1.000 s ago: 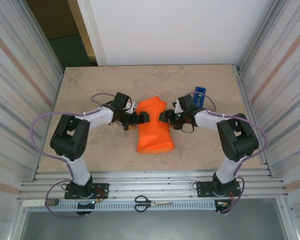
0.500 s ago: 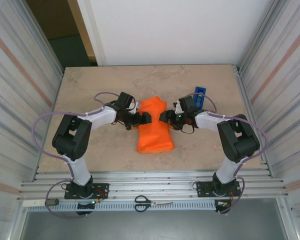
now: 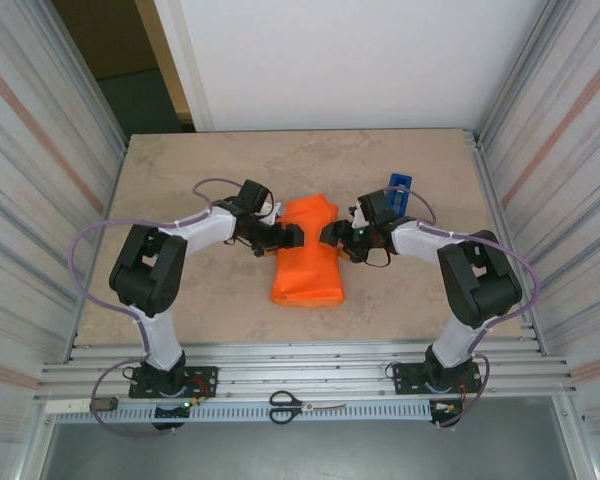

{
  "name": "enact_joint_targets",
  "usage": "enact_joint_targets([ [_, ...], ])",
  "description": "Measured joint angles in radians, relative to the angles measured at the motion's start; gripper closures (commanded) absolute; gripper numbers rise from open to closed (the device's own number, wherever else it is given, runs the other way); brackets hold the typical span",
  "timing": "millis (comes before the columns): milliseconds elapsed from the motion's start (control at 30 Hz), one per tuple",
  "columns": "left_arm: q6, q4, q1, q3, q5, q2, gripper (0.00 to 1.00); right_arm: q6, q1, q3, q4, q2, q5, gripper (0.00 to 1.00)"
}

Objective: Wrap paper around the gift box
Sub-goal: Second fold the wrapping paper around the gift box.

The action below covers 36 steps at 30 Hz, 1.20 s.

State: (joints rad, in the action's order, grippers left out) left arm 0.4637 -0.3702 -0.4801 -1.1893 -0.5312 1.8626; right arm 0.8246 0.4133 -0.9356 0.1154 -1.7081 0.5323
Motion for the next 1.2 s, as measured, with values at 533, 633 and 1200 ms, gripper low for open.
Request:
enact_joint_targets([
  [533, -0.021, -0.003, -0.002, -0.004, 0.002, 0.004, 0.17, -0.067, -0.03, -0.122, 0.099, -0.089, 0.036, 0.4],
  [633, -0.022, -0.003, -0.002, -0.004, 0.002, 0.004, 0.17, -0.074, -0.032, -0.111, 0.071, -0.089, 0.048, 0.46],
  [1200, -0.033, -0.024, -0.004, -0.018, 0.007, 0.005, 0.19, -0.084, -0.009, -0.105, 0.116, -0.066, 0.032, 0.11],
])
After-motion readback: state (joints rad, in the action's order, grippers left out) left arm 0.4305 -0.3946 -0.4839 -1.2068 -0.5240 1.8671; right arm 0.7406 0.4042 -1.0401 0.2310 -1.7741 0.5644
